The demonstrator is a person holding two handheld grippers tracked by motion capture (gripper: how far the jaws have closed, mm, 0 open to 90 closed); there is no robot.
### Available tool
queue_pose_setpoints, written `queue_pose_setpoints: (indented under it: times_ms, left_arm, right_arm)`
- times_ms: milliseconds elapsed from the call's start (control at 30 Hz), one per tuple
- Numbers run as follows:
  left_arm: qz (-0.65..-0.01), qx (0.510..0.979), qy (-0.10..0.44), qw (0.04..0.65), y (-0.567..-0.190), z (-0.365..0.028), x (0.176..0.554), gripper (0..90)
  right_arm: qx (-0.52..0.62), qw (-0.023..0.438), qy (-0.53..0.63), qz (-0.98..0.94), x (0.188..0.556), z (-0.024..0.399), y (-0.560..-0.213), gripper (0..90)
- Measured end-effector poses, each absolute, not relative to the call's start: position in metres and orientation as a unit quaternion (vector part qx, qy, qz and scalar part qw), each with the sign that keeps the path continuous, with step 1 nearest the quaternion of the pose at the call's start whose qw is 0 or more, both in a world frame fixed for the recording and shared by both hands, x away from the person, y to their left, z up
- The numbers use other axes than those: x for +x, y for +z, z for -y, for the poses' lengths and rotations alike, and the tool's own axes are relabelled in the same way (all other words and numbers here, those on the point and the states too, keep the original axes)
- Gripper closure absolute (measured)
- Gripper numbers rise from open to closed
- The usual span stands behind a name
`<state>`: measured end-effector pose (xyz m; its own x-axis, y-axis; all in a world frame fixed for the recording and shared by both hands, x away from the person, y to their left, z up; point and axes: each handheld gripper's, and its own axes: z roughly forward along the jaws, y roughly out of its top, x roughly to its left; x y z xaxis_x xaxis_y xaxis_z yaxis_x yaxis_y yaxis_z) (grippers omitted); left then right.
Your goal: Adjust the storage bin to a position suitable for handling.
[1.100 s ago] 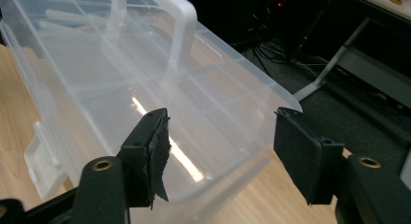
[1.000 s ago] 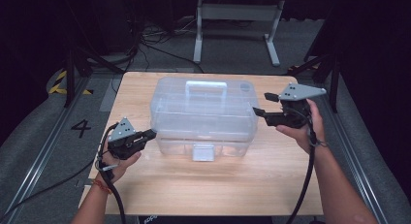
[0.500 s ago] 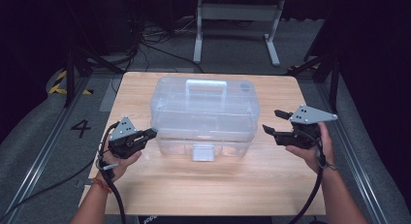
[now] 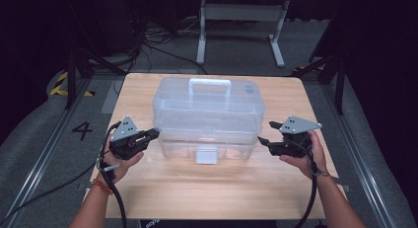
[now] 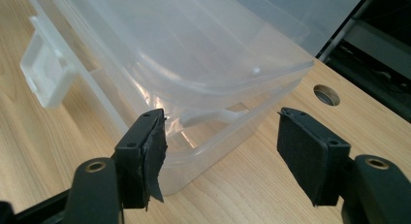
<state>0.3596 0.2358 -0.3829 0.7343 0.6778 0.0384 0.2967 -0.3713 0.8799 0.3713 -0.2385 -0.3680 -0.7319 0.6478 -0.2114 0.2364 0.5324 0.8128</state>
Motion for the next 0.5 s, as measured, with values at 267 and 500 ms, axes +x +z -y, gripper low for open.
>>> queue_pose_setpoints:
  times_ms: [267,500]
  left_arm:
    - [-0.3,0.805,0.204,0.468,-0.3787,-0.2348,0.361,84.2]
    - [-0.302,0.802,0.206,0.473,-0.3791,-0.2354,0.3621,82.0]
  right_arm:
    - [0.272,0.266,0.425,-0.821,0.3776,0.2347,-0.3731,37.7]
    - [0.277,0.281,0.453,-0.8,0.379,0.233,-0.3732,40.3]
